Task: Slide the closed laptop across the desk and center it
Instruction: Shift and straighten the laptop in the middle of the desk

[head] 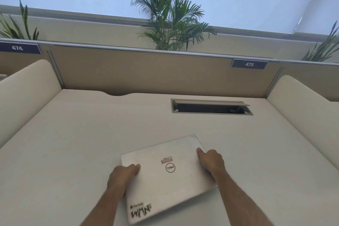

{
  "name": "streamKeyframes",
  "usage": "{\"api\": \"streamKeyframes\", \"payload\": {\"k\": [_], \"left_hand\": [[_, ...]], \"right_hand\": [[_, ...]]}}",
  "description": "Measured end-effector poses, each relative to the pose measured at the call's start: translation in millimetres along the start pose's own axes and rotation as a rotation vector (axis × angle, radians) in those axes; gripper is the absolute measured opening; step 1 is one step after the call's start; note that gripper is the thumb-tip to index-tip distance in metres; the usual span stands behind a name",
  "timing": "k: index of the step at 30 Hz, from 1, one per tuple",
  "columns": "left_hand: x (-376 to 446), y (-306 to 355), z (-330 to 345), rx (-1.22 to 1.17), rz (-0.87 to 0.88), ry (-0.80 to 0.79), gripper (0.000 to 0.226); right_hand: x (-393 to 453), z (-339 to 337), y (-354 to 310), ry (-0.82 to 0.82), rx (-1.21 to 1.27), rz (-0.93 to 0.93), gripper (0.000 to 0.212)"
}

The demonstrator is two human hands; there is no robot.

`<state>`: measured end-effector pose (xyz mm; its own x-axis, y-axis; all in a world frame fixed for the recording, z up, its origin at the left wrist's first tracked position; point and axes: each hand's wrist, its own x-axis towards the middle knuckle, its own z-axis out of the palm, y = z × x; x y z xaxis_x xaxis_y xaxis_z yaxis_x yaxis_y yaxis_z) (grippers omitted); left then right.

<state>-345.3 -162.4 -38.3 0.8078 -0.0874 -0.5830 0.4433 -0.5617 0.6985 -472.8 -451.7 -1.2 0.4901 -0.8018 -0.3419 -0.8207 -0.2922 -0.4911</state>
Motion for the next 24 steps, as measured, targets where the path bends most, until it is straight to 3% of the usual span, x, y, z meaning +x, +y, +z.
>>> {"api": "streamKeyframes", "payload": {"k": [5,10,24], "left_hand": [[-19,15,-5,0.222,0.055,0.017,0.066],[-22,12,-4,0.467,0.128,0.130,0.082],[-17,6,1,0.747,0.196,0.239,0.088]], "right_hand": [[-8,3,6,0.086,-0.246,-0.104,0.065],[-10,4,7,0.153,-0.382,-0.192,0.063],[-1,12,12,0.202,-0.478,-0.272,0.059]]}}
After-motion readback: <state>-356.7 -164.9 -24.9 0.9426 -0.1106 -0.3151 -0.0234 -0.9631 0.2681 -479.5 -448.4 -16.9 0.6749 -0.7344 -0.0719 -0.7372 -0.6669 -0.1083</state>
